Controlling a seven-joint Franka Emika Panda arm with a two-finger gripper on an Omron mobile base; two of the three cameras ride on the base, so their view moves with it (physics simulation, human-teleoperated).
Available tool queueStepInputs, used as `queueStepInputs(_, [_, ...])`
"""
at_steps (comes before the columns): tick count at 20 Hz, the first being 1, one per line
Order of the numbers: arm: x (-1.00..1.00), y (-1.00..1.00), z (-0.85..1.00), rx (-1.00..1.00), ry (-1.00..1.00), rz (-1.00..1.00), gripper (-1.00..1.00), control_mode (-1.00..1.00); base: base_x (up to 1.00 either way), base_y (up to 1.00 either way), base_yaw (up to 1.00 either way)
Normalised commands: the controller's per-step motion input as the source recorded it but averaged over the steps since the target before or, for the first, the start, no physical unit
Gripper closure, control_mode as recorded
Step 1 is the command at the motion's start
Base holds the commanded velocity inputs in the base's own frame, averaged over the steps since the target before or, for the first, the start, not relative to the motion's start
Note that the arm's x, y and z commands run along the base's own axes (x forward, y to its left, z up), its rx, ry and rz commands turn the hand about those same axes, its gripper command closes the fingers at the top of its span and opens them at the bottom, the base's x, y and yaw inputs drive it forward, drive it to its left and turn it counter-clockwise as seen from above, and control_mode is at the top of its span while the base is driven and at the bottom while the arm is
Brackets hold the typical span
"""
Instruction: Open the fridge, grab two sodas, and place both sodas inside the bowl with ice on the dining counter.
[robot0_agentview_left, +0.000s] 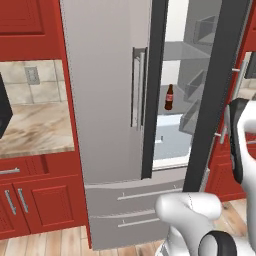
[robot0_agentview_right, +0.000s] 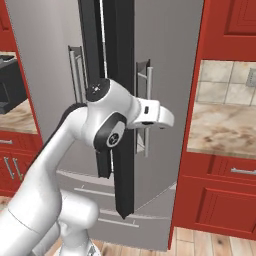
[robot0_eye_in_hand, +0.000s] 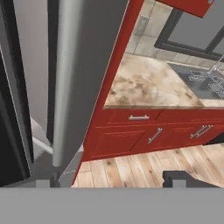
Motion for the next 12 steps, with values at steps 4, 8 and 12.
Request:
queueStepInputs(4, [-1.0, 0.52, 0.0, 0.0, -0.01, 0.0, -1.0, -1.0, 0.0, 0.0, 0.0])
queueStepInputs(8, [-0.91, 1.0, 0.09, -0.04, 0.0, -0.01, -1.0, -1.0, 0.0, 0.0, 0.0])
queueStepInputs(12, [-0.45, 1.0, 0.24, -0.12, 0.01, -0.01, -1.0, -1.0, 0.0, 0.0, 0.0])
